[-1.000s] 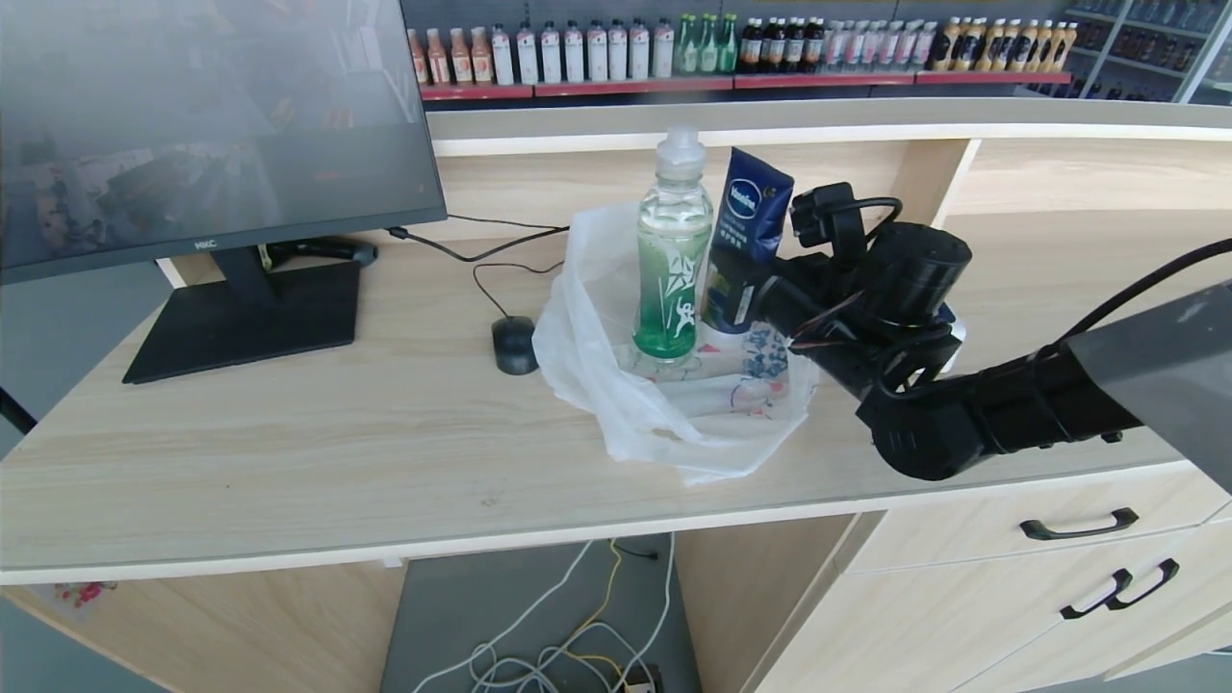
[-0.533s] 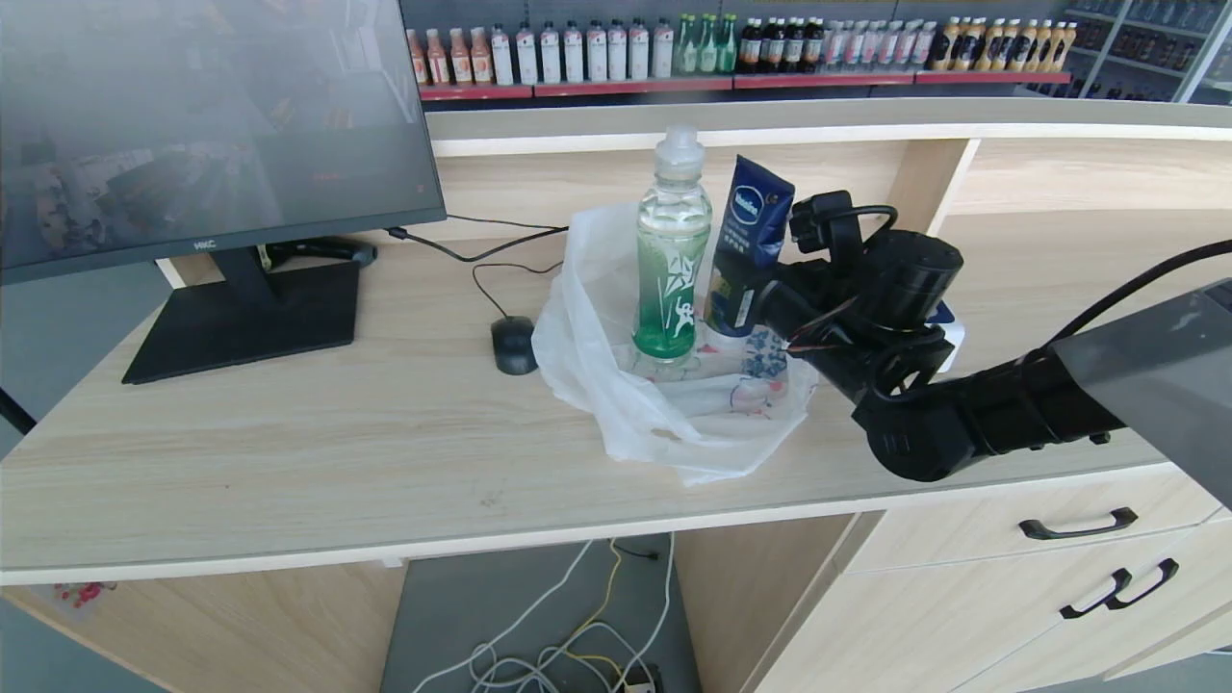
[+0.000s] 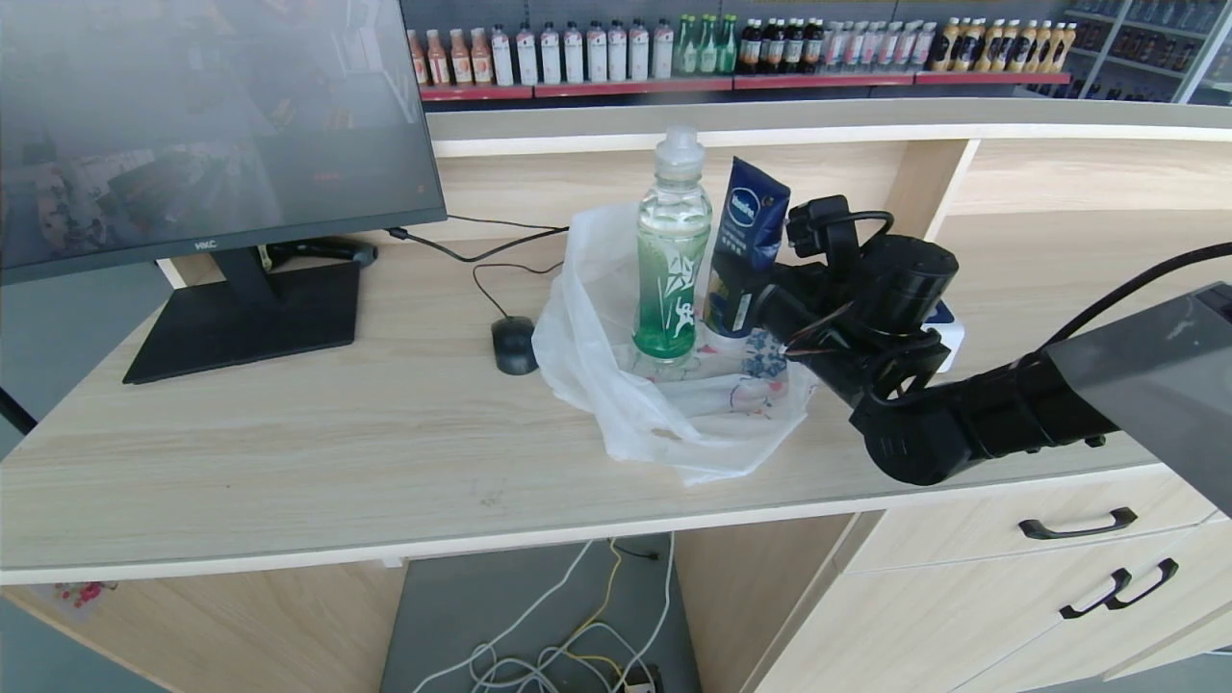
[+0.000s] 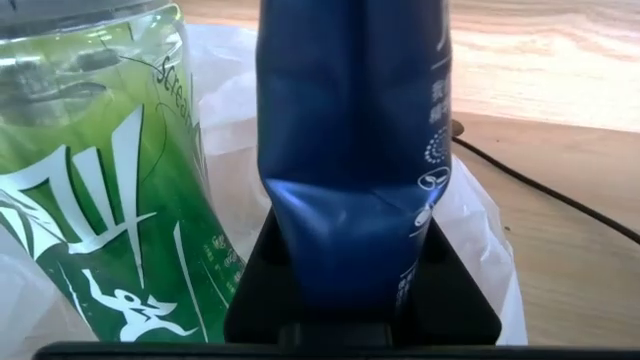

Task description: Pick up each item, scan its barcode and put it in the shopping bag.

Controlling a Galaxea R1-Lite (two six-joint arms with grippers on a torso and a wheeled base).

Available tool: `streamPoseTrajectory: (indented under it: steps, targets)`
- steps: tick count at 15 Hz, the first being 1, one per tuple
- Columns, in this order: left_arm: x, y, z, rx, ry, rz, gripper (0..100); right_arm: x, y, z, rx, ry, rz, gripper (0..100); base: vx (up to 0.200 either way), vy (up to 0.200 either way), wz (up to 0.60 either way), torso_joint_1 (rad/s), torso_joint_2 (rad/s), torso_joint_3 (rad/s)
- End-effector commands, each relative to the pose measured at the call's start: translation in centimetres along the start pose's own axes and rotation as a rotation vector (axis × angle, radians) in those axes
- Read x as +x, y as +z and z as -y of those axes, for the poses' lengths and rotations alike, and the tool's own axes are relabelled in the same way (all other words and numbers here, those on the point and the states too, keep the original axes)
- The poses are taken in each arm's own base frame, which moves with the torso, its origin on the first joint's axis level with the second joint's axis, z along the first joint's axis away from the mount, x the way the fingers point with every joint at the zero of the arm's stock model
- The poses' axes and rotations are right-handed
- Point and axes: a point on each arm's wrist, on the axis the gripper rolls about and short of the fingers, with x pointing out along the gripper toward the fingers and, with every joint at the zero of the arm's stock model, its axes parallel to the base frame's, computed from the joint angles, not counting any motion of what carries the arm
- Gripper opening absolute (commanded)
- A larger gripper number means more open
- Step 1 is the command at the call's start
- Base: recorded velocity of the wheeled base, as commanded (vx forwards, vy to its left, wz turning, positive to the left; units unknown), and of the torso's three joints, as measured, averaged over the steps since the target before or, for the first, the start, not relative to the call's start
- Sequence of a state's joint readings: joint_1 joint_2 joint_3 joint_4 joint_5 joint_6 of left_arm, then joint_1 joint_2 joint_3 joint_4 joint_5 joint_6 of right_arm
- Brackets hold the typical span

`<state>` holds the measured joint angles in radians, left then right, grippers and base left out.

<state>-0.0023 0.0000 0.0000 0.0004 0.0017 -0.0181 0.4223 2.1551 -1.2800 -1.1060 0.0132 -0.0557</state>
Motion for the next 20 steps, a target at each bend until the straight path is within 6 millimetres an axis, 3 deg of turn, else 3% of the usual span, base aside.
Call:
streamPoseTrajectory:
  steps: [1,14,15,20]
  targets:
    - [0.0,0.0,0.0,0.0,0.001,0.0,100,0.1,-0.2,0.0,-0.001,-0.001,-0.005,0,0.0,0.0,0.0,0.0,0.0,0.0]
    - [0.0,0.0,0.0,0.0,-0.001,0.0,100,-0.7,-2.0,0.2,0.027,-0.033,-0.057,0,0.0,0.0,0.0,0.0,0.0,0.0]
    - [0.0,0.0,0.0,0.0,-0.001,-0.001,100,-0.6,-2.0,0.2,0.027,-0.033,-0.059,100,0.0,0.0,0.0,0.0,0.0,0.0]
    - [0.0,0.0,0.0,0.0,-0.001,0.0,100,-0.6,-1.8,0.2,0.028,-0.033,-0.051,100,0.0,0.0,0.0,0.0,0.0,0.0]
